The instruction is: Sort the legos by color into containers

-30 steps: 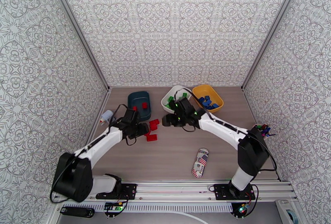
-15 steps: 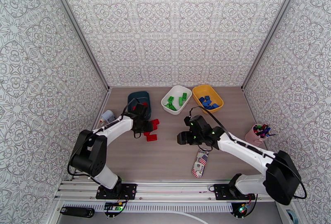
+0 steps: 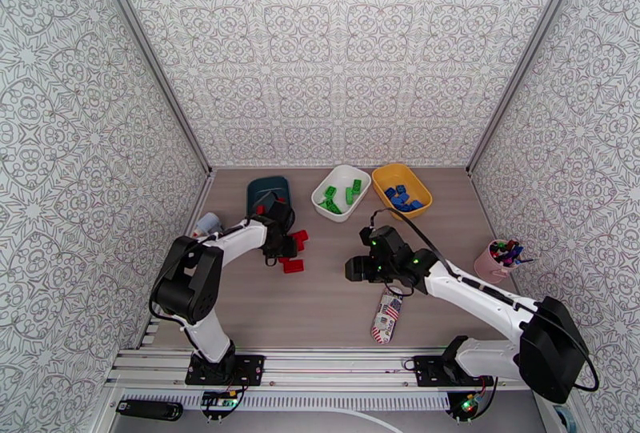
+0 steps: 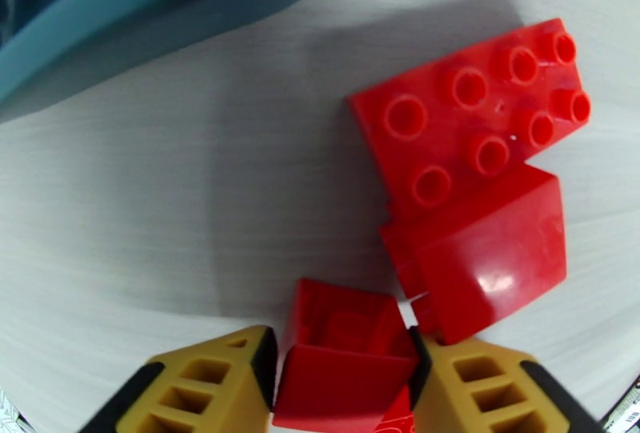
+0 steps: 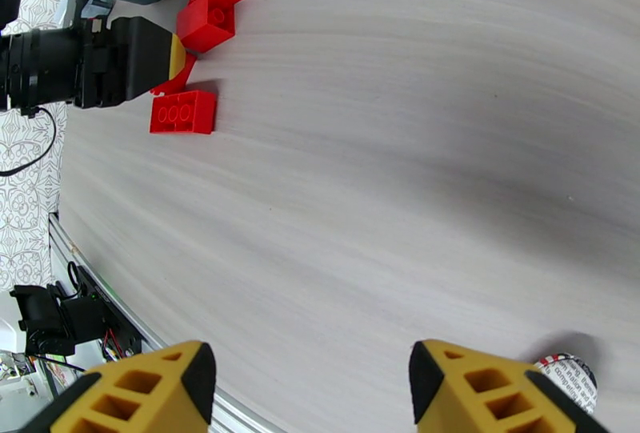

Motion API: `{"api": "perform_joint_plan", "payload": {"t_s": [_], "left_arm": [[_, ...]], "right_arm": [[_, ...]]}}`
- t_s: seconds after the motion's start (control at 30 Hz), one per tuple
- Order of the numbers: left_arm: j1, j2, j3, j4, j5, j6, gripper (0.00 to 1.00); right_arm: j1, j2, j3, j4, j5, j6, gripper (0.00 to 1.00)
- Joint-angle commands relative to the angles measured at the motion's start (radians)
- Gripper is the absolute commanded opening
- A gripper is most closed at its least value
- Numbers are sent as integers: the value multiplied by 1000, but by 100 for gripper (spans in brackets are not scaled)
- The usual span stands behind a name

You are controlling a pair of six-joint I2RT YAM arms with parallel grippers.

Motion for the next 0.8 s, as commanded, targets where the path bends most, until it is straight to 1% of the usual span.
{"api": "perform_joint_plan", "payload": {"t_s": [0.0, 0.17, 0.33, 0.5, 0.63, 0.77], "left_arm": [[-7, 19, 30, -26, -16, 16, 42], [-9, -39, 21, -52, -32, 9, 34], [-9, -138, 3, -87, -38, -5, 31], [5, -258, -21, -115, -14, -22, 30], [46, -333, -21, -128, 40, -34, 30], [143, -387, -3, -111, 135, -55, 30]], "right_arm": [[-2, -18, -11, 12, 12, 18, 68], [-2, -6, -4, 24, -1, 21, 68], [-2, 41, 22, 49, -32, 27, 67], [18, 104, 59, 116, -72, 60, 67], [66, 174, 122, 161, -75, 88, 67], [118, 257, 216, 173, -77, 99, 67]]}}
